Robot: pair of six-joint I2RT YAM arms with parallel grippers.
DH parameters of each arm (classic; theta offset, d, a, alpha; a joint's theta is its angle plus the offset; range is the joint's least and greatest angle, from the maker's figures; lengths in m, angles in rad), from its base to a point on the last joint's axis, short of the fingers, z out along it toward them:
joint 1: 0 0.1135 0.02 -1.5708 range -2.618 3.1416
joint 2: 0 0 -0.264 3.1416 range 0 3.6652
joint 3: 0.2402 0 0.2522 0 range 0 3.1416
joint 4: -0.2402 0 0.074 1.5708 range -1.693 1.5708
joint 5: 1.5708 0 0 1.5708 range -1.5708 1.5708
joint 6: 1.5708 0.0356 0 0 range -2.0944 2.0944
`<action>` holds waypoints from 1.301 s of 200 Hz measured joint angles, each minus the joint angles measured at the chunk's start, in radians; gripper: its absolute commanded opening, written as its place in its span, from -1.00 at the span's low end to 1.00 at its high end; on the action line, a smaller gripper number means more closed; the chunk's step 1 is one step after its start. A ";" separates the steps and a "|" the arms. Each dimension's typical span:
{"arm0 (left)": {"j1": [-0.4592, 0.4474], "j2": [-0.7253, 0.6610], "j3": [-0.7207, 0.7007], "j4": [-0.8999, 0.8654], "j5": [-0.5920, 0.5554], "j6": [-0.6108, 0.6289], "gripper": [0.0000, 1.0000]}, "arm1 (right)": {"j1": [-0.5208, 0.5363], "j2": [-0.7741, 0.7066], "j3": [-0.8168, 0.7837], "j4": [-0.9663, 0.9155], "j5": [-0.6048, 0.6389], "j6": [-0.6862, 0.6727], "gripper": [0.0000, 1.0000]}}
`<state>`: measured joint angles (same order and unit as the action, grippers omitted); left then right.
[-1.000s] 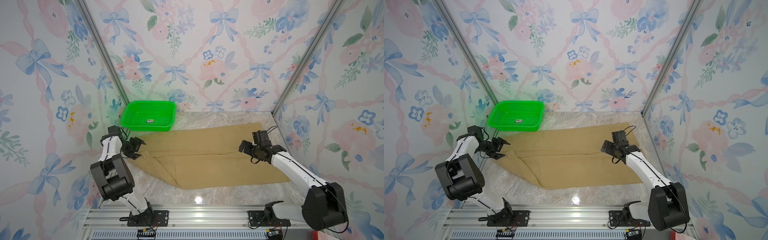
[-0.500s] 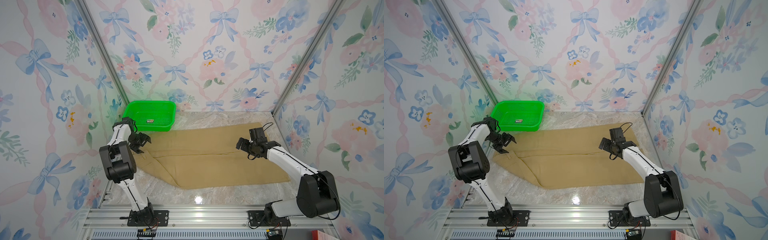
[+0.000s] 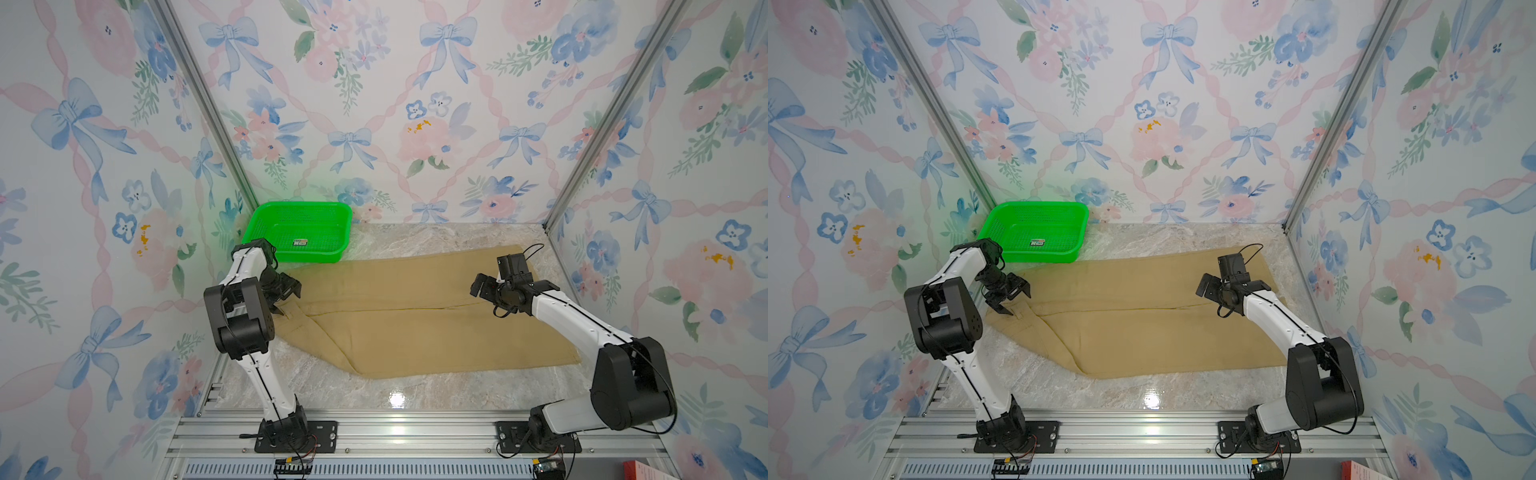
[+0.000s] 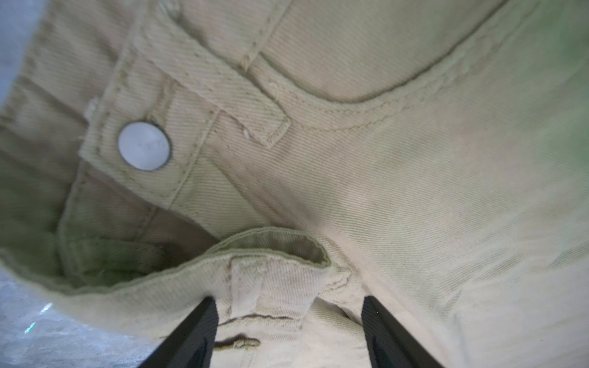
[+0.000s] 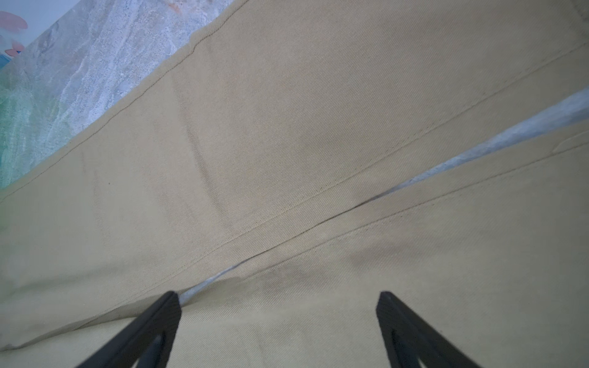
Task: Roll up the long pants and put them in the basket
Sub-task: Fold the long pant at the center of the board.
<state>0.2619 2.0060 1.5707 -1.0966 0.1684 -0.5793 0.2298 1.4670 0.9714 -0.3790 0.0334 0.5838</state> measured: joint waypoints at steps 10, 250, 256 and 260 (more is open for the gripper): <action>-0.013 0.018 0.024 -0.008 -0.007 0.000 0.34 | 0.000 0.000 0.000 0.001 0.000 0.000 1.00; -0.071 0.080 0.040 -0.080 -0.151 0.018 -1.00 | 0.000 0.009 -0.008 0.019 -0.027 -0.011 1.00; -0.071 0.079 0.040 -0.083 -0.145 0.023 -1.00 | 0.000 0.009 -0.009 0.020 -0.027 -0.010 1.00; -0.071 0.078 0.039 -0.083 -0.142 0.023 -1.00 | 0.000 0.009 -0.011 0.022 -0.027 -0.010 1.00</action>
<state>0.1905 2.0838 1.6100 -1.1793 0.0269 -0.5564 0.2298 1.4757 0.9607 -0.3573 0.0067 0.5739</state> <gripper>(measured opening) 0.484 0.993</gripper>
